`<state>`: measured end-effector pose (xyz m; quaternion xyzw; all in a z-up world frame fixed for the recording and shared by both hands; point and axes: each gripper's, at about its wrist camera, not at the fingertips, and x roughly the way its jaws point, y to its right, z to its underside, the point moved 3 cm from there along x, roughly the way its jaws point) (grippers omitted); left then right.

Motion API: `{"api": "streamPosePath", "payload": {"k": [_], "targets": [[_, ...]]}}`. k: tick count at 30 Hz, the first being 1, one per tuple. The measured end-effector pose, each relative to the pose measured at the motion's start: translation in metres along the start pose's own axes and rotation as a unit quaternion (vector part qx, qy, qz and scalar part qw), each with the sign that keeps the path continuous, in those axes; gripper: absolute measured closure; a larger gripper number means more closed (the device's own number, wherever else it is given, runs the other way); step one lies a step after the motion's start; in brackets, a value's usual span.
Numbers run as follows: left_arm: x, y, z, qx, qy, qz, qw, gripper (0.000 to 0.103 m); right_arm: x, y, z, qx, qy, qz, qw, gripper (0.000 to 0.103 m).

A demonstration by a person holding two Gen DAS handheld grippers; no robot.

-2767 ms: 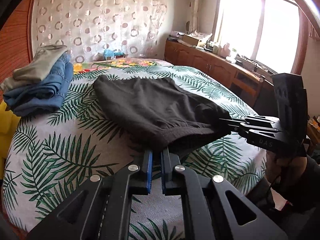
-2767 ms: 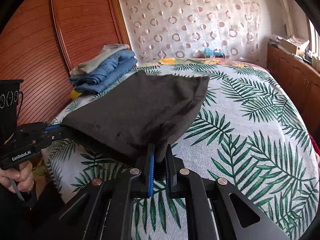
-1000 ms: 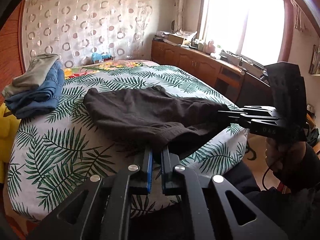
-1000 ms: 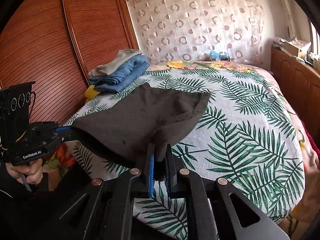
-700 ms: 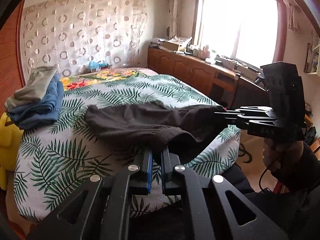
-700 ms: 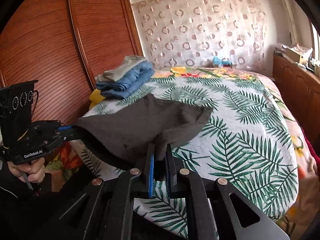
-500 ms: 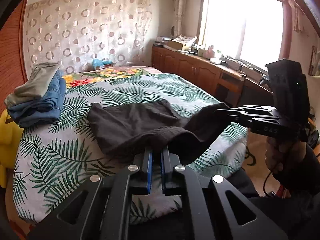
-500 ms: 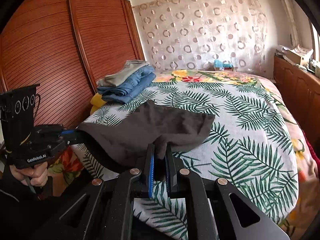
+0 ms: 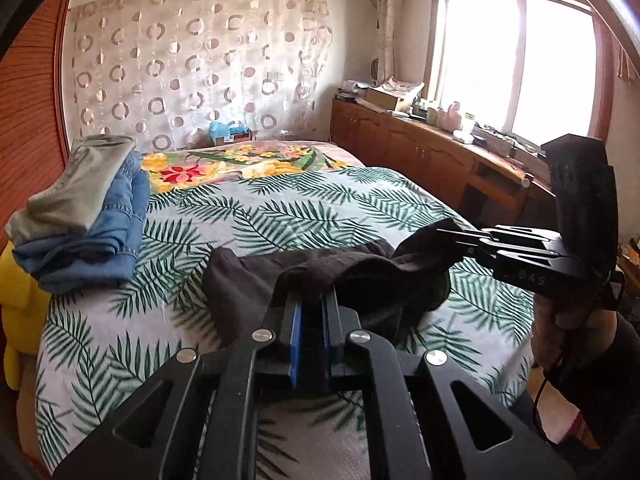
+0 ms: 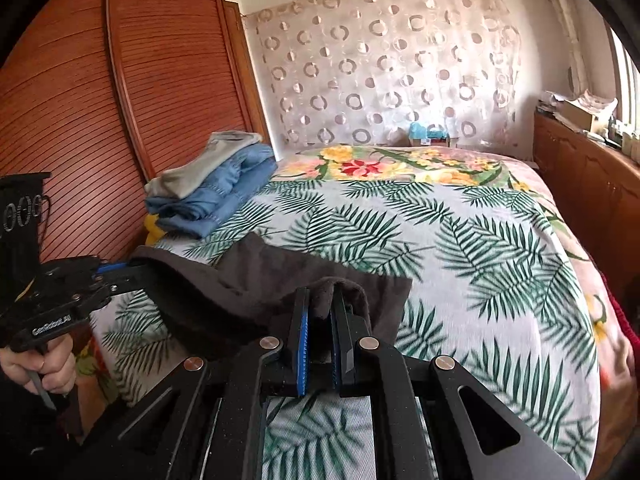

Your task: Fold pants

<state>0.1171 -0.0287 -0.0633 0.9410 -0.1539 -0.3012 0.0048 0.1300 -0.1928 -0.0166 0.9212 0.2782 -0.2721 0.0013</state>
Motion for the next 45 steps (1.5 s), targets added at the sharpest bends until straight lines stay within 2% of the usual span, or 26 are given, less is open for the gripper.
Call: {"api": "streamPosePath", "payload": {"k": [6, 8, 10, 12, 17, 18, 19, 21, 24, 28, 32, 35, 39, 45], "targets": [[0.019, -0.011, -0.003, 0.008, -0.010, -0.013, 0.9998, 0.091, 0.029, 0.004, -0.009, -0.001, -0.016, 0.013, 1.000, 0.094], [0.023, -0.011, 0.000, 0.018, -0.012, -0.017, 0.9996, 0.084, 0.039, 0.004, -0.007, -0.001, -0.025, 0.015, 1.000, 0.094], [0.028, -0.012, 0.006, 0.020, -0.021, -0.021, 0.9994, 0.067, 0.046, 0.004, -0.006, 0.000, -0.033, 0.016, 0.999, 0.094], [0.032, -0.013, 0.011, 0.018, -0.027, -0.017, 0.9993, 0.060, 0.052, 0.004, -0.004, 0.001, -0.040, 0.015, 0.999, 0.094], [0.043, -0.015, 0.021, 0.013, -0.052, -0.018, 0.9984, 0.053, 0.060, 0.008, -0.007, 0.003, -0.047, 0.016, 0.999, 0.094], [0.043, -0.016, 0.023, 0.011, -0.054, -0.017, 0.9984, 0.046, 0.062, 0.008, -0.008, 0.004, -0.047, 0.016, 0.999, 0.094], [0.044, -0.016, 0.024, 0.008, -0.054, -0.015, 0.9984, 0.033, 0.062, 0.009, -0.008, 0.004, -0.047, 0.016, 0.999, 0.094], [0.045, -0.018, 0.027, 0.000, -0.058, -0.009, 0.9983, 0.023, 0.064, 0.009, -0.011, 0.005, -0.045, 0.016, 0.999, 0.094], [0.048, -0.018, 0.033, -0.005, -0.069, -0.008, 0.9976, 0.023, 0.065, 0.010, -0.011, 0.001, -0.045, 0.020, 0.999, 0.094], [0.050, -0.019, 0.037, -0.007, -0.080, -0.011, 0.9967, 0.023, 0.062, 0.011, -0.013, -0.008, -0.042, 0.024, 0.999, 0.088], [0.049, -0.019, 0.044, -0.011, -0.089, -0.007, 0.9960, 0.023, 0.049, 0.016, -0.015, -0.015, -0.028, 0.043, 0.999, 0.073], [0.050, -0.020, 0.049, -0.014, -0.096, 0.000, 0.9952, 0.023, 0.035, 0.022, -0.009, -0.012, -0.023, 0.039, 0.999, 0.067], [0.052, -0.021, 0.055, -0.025, -0.108, 0.006, 0.9938, 0.023, 0.026, 0.024, 0.011, -0.017, -0.045, 0.037, 0.998, 0.066], [0.049, -0.026, 0.061, -0.031, -0.105, -0.004, 0.9939, 0.023, 0.022, 0.026, 0.036, -0.017, -0.077, 0.024, 0.997, 0.067]]}}
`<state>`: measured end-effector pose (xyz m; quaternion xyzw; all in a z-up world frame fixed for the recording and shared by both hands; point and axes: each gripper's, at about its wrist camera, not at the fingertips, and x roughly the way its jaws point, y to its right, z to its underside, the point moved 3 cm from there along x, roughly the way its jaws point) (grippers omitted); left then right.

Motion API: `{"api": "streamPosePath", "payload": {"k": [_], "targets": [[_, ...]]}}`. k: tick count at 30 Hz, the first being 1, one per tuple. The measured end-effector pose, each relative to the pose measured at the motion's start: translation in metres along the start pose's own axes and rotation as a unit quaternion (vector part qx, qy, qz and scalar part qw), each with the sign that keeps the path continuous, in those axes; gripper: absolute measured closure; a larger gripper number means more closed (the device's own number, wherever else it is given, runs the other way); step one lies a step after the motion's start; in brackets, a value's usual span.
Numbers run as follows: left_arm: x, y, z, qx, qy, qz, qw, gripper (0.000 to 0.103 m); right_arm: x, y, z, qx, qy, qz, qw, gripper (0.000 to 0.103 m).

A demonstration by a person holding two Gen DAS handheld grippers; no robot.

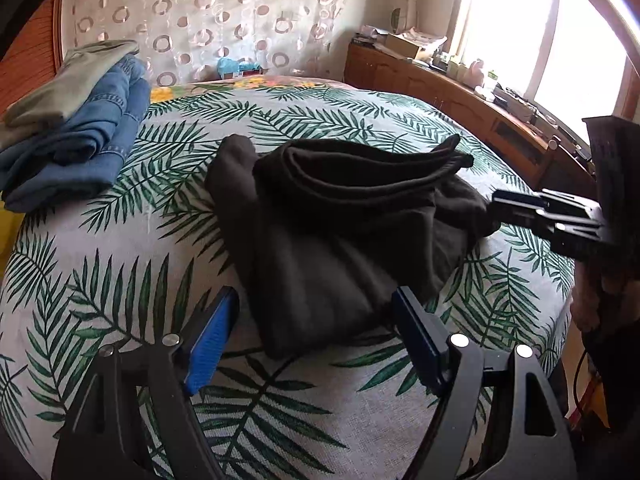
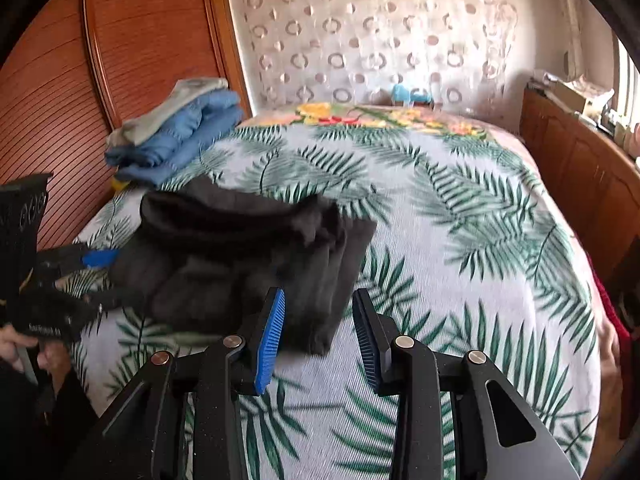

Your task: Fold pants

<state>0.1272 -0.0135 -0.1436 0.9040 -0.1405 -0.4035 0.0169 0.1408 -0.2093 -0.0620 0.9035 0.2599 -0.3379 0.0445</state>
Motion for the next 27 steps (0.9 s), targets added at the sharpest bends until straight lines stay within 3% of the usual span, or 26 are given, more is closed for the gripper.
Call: {"api": "streamPosePath", "payload": {"k": [13, 18, 23, 27], "targets": [[0.002, -0.006, 0.003, 0.005, 0.008, -0.025, 0.9996, 0.024, 0.018, -0.010, 0.006, -0.024, -0.032, -0.005, 0.999, 0.068], [0.003, -0.006, 0.002, 0.010, 0.007, -0.030, 0.9995, 0.024, 0.015, -0.003, 0.001, -0.029, -0.018, -0.002, 0.999, 0.094], [0.003, -0.005, 0.002, 0.010, 0.008, -0.030, 0.9995, 0.025, 0.011, -0.003, 0.004, -0.023, -0.014, -0.001, 1.000, 0.094], [-0.001, -0.004, 0.002, -0.003, 0.013, 0.003, 0.9999, 0.056, 0.013, -0.006, 0.010, -0.024, -0.019, -0.005, 1.000, 0.094]]}}
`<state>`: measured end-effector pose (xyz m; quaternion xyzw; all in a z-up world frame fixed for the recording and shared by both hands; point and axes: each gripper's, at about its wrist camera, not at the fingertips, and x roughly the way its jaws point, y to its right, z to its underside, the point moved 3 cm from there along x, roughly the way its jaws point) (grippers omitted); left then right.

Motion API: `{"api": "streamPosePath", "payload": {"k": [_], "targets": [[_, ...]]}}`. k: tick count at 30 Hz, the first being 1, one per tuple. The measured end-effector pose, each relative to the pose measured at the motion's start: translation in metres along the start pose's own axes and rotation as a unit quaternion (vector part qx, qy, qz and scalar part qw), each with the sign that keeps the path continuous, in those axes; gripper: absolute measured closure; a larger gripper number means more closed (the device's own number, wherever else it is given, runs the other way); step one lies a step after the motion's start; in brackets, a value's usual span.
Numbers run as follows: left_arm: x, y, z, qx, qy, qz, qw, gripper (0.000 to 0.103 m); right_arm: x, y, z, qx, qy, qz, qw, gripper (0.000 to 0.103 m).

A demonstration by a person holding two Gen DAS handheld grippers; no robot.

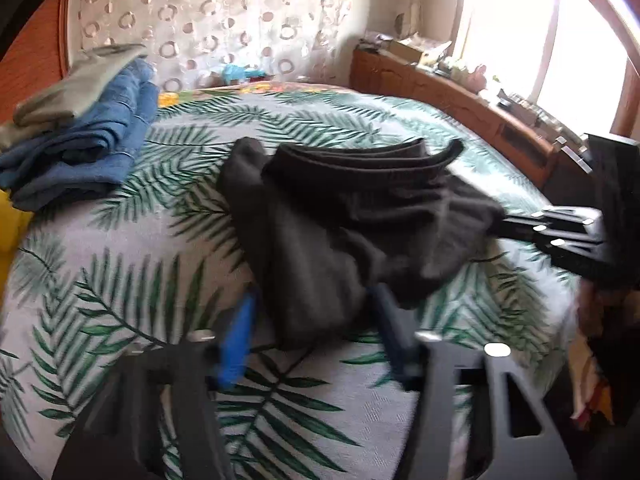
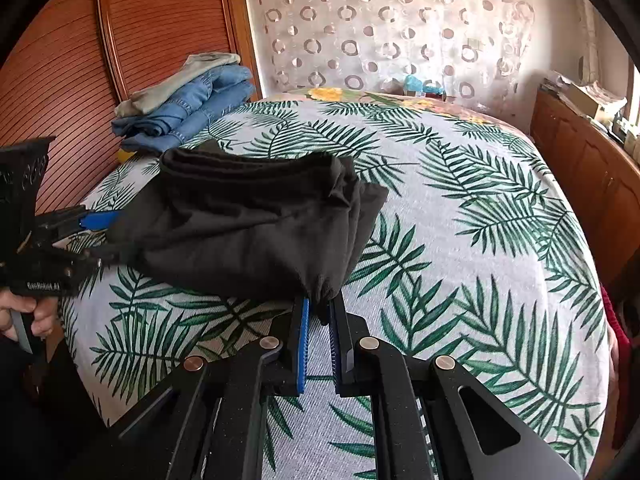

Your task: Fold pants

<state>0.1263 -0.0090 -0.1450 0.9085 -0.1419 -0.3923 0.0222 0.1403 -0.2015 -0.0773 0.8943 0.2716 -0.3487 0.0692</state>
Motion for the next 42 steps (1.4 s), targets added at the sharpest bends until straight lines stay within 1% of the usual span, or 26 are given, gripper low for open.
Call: {"api": "streamPosePath", "payload": {"k": [2, 4, 7, 11, 17, 22, 24, 27, 29, 31, 33, 36, 38, 40, 42], "targets": [[0.000, 0.002, 0.001, 0.005, 0.003, -0.002, 1.0000, 0.063, -0.001, 0.001, 0.000, 0.004, 0.000, -0.003, 1.000, 0.094], [-0.001, 0.005, 0.001, 0.011, 0.010, -0.002, 0.9999, 0.073, 0.000, 0.003, -0.001, 0.007, 0.000, -0.005, 1.000, 0.094], [-0.003, 0.004, 0.000, 0.009, 0.014, -0.001, 0.9999, 0.084, -0.001, 0.004, -0.002, 0.010, 0.002, -0.008, 1.000, 0.094], [-0.012, 0.003, 0.002, 0.009, 0.017, 0.000, 0.9998, 0.086, -0.010, -0.003, 0.002, 0.002, 0.002, -0.011, 1.000, 0.094], [-0.030, 0.009, 0.015, 0.010, 0.016, 0.009, 0.9998, 0.087, -0.038, -0.015, 0.016, -0.001, 0.013, -0.025, 1.000, 0.094], [-0.039, 0.008, 0.026, -0.011, 0.004, 0.023, 0.9997, 0.086, -0.051, -0.017, 0.029, -0.007, 0.008, -0.036, 0.999, 0.094], [-0.038, 0.007, 0.029, -0.012, -0.002, 0.025, 0.9996, 0.084, -0.052, -0.021, 0.033, -0.022, 0.004, -0.025, 0.999, 0.094], [-0.034, 0.005, 0.030, -0.008, -0.007, 0.014, 0.9998, 0.072, -0.051, -0.021, 0.033, -0.016, 0.004, -0.026, 1.000, 0.094], [-0.032, 0.004, 0.031, -0.011, -0.008, 0.017, 0.9998, 0.068, -0.053, -0.021, 0.032, -0.013, 0.008, -0.024, 1.000, 0.094], [-0.029, 0.003, 0.032, -0.013, -0.013, 0.016, 0.9997, 0.061, -0.054, -0.024, 0.030, -0.013, 0.011, -0.023, 1.000, 0.094], [-0.027, 0.003, 0.034, -0.013, -0.007, 0.017, 0.9997, 0.057, -0.055, -0.025, 0.031, -0.013, 0.012, -0.022, 1.000, 0.094], [-0.028, 0.007, 0.034, -0.001, -0.003, 0.010, 0.9999, 0.054, -0.055, -0.026, 0.031, -0.011, 0.010, -0.020, 1.000, 0.094], [-0.027, 0.011, 0.036, 0.012, -0.001, 0.005, 0.9999, 0.049, -0.056, -0.026, 0.031, -0.009, 0.010, -0.018, 1.000, 0.094], [-0.025, 0.018, 0.037, 0.026, 0.001, 0.008, 0.9996, 0.036, -0.058, -0.026, 0.032, -0.007, 0.012, -0.016, 1.000, 0.094], [-0.024, 0.022, 0.038, 0.033, 0.003, 0.012, 0.9994, 0.027, -0.060, -0.026, 0.032, -0.006, 0.014, -0.015, 1.000, 0.094]]}}
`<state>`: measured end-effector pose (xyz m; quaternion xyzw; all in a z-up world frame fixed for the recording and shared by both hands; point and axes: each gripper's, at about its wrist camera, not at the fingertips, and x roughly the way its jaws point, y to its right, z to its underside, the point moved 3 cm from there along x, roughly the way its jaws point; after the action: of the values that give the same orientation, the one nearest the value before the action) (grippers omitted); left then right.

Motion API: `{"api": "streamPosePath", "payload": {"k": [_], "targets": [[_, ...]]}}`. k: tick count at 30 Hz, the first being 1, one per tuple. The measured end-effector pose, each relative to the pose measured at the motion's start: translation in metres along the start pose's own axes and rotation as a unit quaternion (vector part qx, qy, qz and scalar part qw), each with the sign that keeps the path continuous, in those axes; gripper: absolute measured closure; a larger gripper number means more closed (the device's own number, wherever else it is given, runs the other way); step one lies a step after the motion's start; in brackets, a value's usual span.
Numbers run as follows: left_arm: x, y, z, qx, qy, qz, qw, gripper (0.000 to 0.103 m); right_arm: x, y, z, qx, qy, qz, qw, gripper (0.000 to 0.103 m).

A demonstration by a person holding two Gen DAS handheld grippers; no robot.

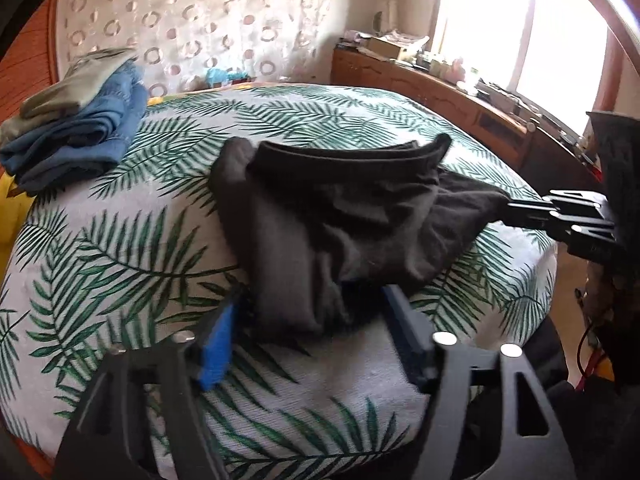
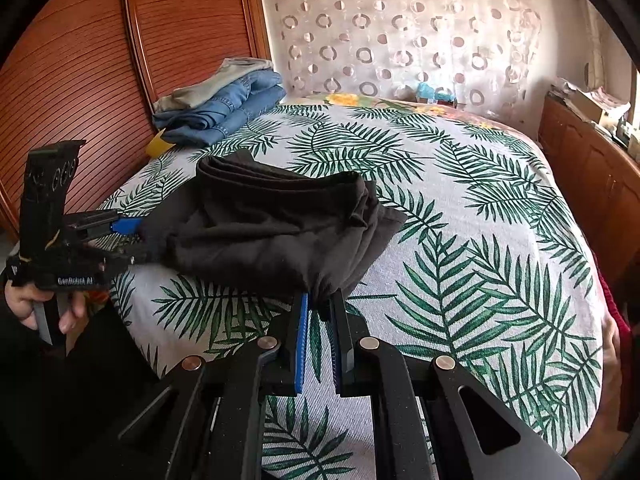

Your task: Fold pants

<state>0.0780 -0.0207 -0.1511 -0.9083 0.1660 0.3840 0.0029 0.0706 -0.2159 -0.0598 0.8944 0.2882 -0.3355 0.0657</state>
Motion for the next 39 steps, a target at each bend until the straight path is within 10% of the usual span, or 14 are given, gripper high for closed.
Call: {"api": "streamPosePath", "payload": {"k": [21, 39], "targets": [[-0.028, 0.001, -0.023, 0.005, 0.036, -0.030, 0.9989, 0.024, 0.004, 0.012, -0.013, -0.013, 0.020, 0.022, 0.999, 0.076], [0.025, -0.019, -0.059, 0.020, 0.001, -0.055, 0.9983, 0.024, 0.067, 0.014, -0.060, -0.044, -0.012, -0.004, 0.999, 0.071]]}}
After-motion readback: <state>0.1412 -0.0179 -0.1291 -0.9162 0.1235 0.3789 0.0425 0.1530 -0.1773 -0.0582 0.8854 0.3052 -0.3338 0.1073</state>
